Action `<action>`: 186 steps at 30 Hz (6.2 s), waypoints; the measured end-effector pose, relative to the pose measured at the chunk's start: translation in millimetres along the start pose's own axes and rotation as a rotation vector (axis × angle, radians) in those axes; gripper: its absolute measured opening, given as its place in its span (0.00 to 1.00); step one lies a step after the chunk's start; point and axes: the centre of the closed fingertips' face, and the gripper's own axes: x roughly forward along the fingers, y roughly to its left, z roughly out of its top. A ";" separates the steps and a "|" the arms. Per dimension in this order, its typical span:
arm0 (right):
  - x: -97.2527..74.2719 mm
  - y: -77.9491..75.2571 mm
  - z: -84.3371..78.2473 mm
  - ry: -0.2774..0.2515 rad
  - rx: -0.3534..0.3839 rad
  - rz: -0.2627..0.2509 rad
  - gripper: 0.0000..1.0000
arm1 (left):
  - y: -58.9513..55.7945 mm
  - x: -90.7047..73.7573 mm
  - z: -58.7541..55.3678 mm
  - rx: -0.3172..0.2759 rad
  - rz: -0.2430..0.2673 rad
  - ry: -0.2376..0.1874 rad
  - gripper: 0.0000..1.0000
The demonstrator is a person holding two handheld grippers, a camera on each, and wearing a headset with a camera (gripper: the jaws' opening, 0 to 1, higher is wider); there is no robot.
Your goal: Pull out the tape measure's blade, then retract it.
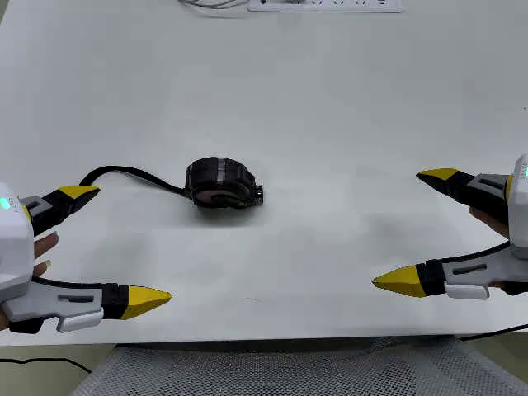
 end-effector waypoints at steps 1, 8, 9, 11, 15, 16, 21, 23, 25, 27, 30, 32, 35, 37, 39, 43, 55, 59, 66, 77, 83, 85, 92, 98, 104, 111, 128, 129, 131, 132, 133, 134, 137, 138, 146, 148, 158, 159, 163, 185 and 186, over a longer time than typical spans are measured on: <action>0.0 -0.1 0.0 0.000 0.000 -0.001 0.98 | 0.1 0.0 0.1 0.001 0.000 0.000 0.99; 0.3 0.0 1.7 -0.006 -0.011 0.003 0.99 | -0.1 0.1 0.1 0.002 -0.002 0.000 0.99; 0.6 1.1 2.2 -0.008 -0.009 0.009 0.99 | -0.1 0.1 0.0 0.003 -0.002 -0.001 0.99; 1.1 3.0 2.2 -0.008 -0.004 0.019 0.96 | 1.7 0.4 0.0 0.008 0.006 -0.002 0.97; 2.6 0.7 1.9 -0.010 -0.016 0.006 0.90 | 6.9 1.2 -4.5 0.023 0.021 0.027 0.83; 3.1 0.9 1.4 -0.006 -0.017 0.008 0.89 | 6.6 1.7 -4.5 0.013 0.018 0.027 0.84; 5.4 3.7 1.7 -0.003 -0.017 0.021 0.85 | 4.8 3.0 -2.6 0.010 0.006 0.026 0.83; 5.9 1.1 2.1 -0.004 -0.026 0.010 0.85 | 5.1 3.7 -2.2 0.009 0.005 0.029 0.83; 6.3 2.1 2.3 -0.007 -0.018 0.016 0.86 | 5.1 4.2 -0.8 0.012 0.003 0.026 0.84; 6.7 1.7 2.4 -0.006 -0.024 0.017 0.86 | 5.9 5.0 -0.1 -0.001 -0.004 0.030 0.84; 7.7 1.3 2.4 -0.005 -0.025 0.021 0.86 | 8.7 6.0 2.1 0.010 -0.001 0.019 0.88; 8.5 1.6 3.6 -0.006 -0.025 0.026 0.86 | 9.6 6.4 4.0 0.004 -0.001 0.014 0.88; 9.7 1.6 5.5 -0.008 -0.029 0.030 0.86 | 9.7 7.7 5.2 0.007 -0.006 0.010 0.89; 10.3 0.4 6.4 -0.010 -0.031 0.028 0.87 | 8.4 9.2 7.0 0.005 -0.014 0.001 0.91; 11.1 0.3 7.2 -0.011 -0.029 0.032 0.87 | 8.5 10.4 8.1 0.007 -0.013 -0.002 0.92; 12.4 -0.8 10.2 -0.015 -0.034 0.033 0.87 | 6.6 13.0 9.8 0.011 -0.021 -0.004 0.94; 18.7 -4.2 17.0 -0.025 -0.046 0.038 0.89 | 6.1 19.2 14.0 0.016 -0.029 -0.009 0.99; 21.3 -4.3 19.1 -0.026 -0.051 0.039 0.91 | 2.8 21.8 15.0 0.014 -0.045 -0.009 0.99; 28.3 -4.6 22.4 -0.025 -0.061 0.051 0.93 | 3.3 29.4 17.6 0.030 -0.052 -0.005 0.99; 43.5 -5.7 27.2 -0.020 -0.093 0.077 0.93 | 5.4 43.2 21.8 0.059 -0.068 0.004 0.99; 55.0 -3.6 28.2 -0.008 -0.116 0.100 0.93 | 5.7 51.3 25.4 0.077 -0.092 0.011 0.99; 58.6 -2.6 29.6 -0.008 -0.117 0.109 0.93 | 6.0 54.7 27.5 0.088 -0.101 0.012 0.99; 69.0 -4.9 30.9 0.003 -0.138 0.132 0.93 | 7.6 65.7 31.4 0.124 -0.119 0.020 0.99; 75.6 -6.5 29.5 0.014 -0.146 0.151 0.93 | 8.9 74.2 34.9 0.164 -0.144 0.039 0.98; 83.3 -6.7 31.2 0.020 -0.156 0.165 0.92 | 16.4 83.0 37.5 0.190 -0.149 0.052 0.95; 92.6 -8.9 35.8 0.019 -0.164 0.178 0.90 | 24.4 91.4 35.5 0.205 -0.153 0.080 0.75; 116.5 -7.3 41.0 0.019 -0.167 0.222 0.89 | 27.2 105.0 33.5 0.263 -0.201 0.121 0.36; 117.5 -7.1 40.9 0.020 -0.167 0.225 0.89 | 27.1 105.6 33.5 0.264 -0.203 0.123 0.36; 119.8 -6.5 40.6 0.021 -0.168 0.231 0.89 | 26.7 107.0 33.1 0.270 -0.207 0.129 0.35; 120.8 -5.9 40.5 0.021 -0.166 0.235 0.89 | 25.8 107.7 33.1 0.274 -0.212 0.130 0.34; 121.6 -5.6 40.5 0.020 -0.167 0.236 0.89 | 25.9 108.6 33.3 0.277 -0.211 0.130 0.34; 122.0 -4.9 40.6 0.020 -0.167 0.238 0.89 | 26.1 109.4 33.8 0.282 -0.209 0.129 0.34; 124.8 -3.9 40.9 0.019 -0.164 0.245 0.89 | 24.5 111.5 33.9 0.291 -0.218 0.133 0.32; 125.7 -3.9 40.7 0.019 -0.164 0.245 0.88 | 24.0 111.9 33.3 0.294 -0.220 0.136 0.31; 131.1 -2.8 42.8 0.009 -0.163 0.254 0.84 | 24.1 112.9 31.3 0.310 -0.233 0.153 0.29; 132.9 -2.6 42.9 0.008 -0.168 0.256 0.82 | 23.7 112.9 31.0 0.320 -0.235 0.159 0.29; 147.0 2.1 43.3 0.007 -0.224 0.269 0.64 | 23.8 112.8 30.2 0.348 -0.227 0.176 0.28; 148.3 2.1 43.7 0.005 -0.230 0.269 0.62 | 23.6 112.9 30.1 0.348 -0.227 0.176 0.28; 154.8 0.4 46.3 -0.006 -0.267 0.265 0.52 | 23.8 113.5 29.9 0.347 -0.227 0.180 0.28; 172.0 10.1 47.1 -0.032 -0.352 0.326 0.19 | 25.1 114.8 29.1 0.335 -0.231 0.194 0.28; 172.2 9.8 47.0 -0.033 -0.354 0.325 0.17 | 25.1 114.8 29.1 0.333 -0.230 0.194 0.28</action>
